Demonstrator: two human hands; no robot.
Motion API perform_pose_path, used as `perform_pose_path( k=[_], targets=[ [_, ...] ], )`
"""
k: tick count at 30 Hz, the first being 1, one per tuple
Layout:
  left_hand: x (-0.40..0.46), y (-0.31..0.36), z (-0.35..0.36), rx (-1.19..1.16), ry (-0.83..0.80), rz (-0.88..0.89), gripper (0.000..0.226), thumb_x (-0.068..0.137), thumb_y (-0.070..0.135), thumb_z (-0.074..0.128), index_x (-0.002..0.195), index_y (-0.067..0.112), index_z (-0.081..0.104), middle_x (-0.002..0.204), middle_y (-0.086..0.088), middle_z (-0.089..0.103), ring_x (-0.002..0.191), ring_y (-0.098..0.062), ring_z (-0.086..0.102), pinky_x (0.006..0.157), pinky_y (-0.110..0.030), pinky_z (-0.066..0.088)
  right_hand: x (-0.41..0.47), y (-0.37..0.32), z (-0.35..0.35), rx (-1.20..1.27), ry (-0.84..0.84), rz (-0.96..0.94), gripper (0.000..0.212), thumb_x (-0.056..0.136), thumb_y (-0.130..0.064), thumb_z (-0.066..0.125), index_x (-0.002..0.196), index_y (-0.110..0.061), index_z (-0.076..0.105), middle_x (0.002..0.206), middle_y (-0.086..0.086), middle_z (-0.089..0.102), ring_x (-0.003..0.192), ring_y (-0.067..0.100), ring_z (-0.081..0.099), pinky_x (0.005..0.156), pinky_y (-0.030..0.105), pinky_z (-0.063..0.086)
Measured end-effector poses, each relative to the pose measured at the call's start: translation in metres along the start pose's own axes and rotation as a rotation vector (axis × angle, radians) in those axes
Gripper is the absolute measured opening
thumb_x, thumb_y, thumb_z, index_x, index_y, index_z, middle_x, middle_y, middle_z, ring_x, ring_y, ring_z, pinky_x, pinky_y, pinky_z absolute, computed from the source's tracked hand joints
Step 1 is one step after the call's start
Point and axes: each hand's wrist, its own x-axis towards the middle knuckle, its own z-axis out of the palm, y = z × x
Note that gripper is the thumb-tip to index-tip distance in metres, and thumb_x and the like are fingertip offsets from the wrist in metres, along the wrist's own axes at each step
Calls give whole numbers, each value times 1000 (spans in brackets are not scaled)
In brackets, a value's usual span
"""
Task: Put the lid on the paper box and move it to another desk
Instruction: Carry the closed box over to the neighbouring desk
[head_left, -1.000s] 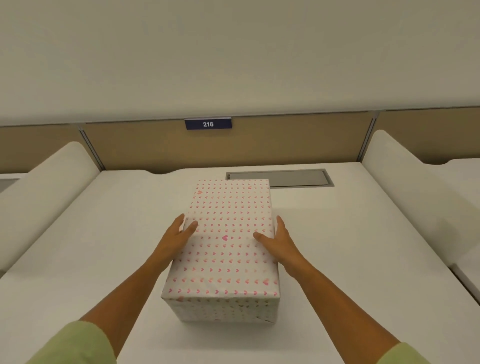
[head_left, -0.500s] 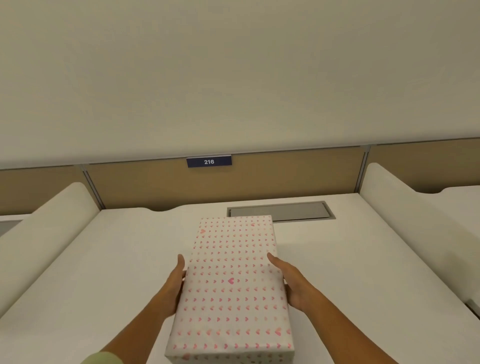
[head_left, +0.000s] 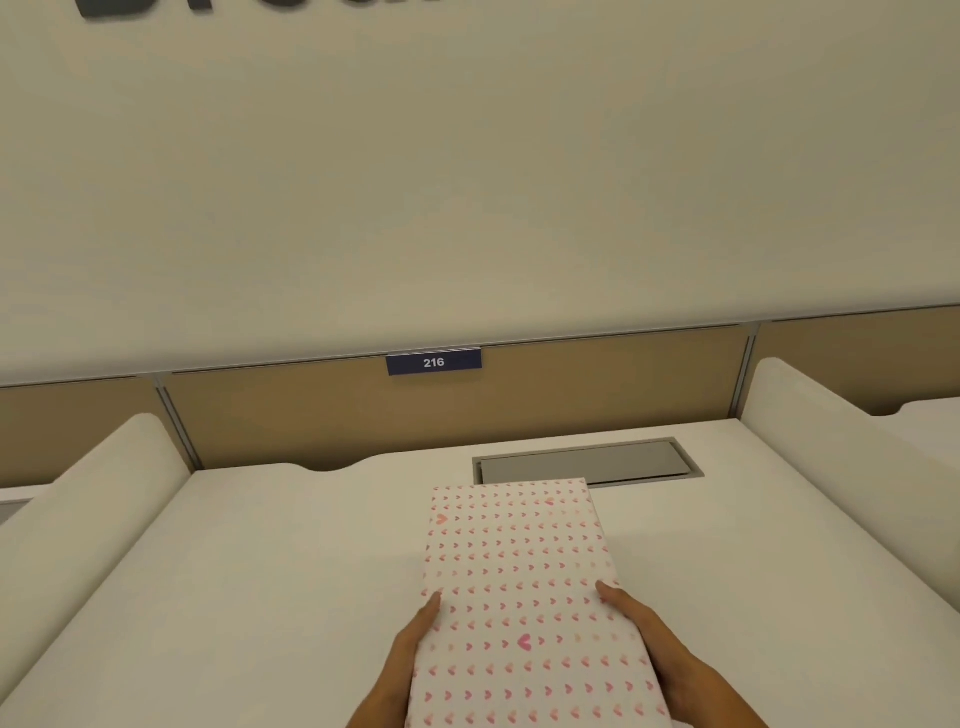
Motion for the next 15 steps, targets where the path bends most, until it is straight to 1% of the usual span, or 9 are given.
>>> perform_pose_path(
  k=[1, 2, 5, 6, 9, 12, 15],
  targets=[
    [1, 2, 0, 1, 9, 9, 60, 69, 37, 75, 120, 12, 55, 114, -26, 69, 100, -48, 68, 77, -53, 57, 2, 0, 1, -7, 12, -5, 94, 60, -41, 94, 137, -13, 47, 132, 27, 64, 120, 47, 62, 107, 60, 44],
    [1, 4, -1, 9, 24, 15, 59, 69, 37, 75, 118, 12, 56, 112, -26, 70, 99, -48, 68, 77, -53, 57, 3, 1, 3, -16, 21, -10, 95, 58, -40, 95, 136, -13, 47, 131, 27, 65, 120, 47, 63, 108, 60, 43],
    [3, 12, -8, 59, 68, 32, 55, 75, 43, 72, 118, 14, 56, 113, -26, 70, 102, -48, 67, 93, -58, 51, 9, 2, 10, -28, 33, -41, 97, 55, -38, 96, 135, -12, 49, 130, 27, 65, 119, 47, 63, 108, 61, 43],
    [4, 15, -10, 74, 91, 39, 52, 78, 47, 68, 117, 15, 56, 111, -26, 71, 100, -48, 68, 92, -58, 51, 10, 3, 13, -27, 30, -54, 97, 55, -38, 96, 136, -12, 49, 130, 27, 65, 119, 47, 63, 108, 61, 43],
    [5, 23, -16, 74, 135, 61, 48, 83, 61, 53, 109, 20, 56, 98, -21, 75, 89, -44, 72, 74, -49, 58, 15, 3, 22, -40, 30, -65, 97, 56, -38, 95, 136, -13, 49, 129, 26, 66, 117, 47, 64, 105, 59, 47],
    [2, 32, -23, 66, 101, 92, 55, 85, 68, 41, 110, 22, 56, 98, -17, 76, 91, -41, 73, 69, -47, 59, 18, -1, 33, -71, 25, -74, 94, 57, -41, 93, 135, -13, 50, 128, 25, 67, 117, 46, 65, 106, 59, 46],
    [-5, 43, -28, 92, 97, 103, 59, 82, 70, 42, 114, 22, 55, 100, -16, 76, 91, -40, 73, 67, -46, 60, 19, -6, 48, -123, 28, -94, 90, 59, -46, 89, 134, -13, 51, 126, 24, 69, 115, 44, 67, 106, 58, 47]
  ],
)
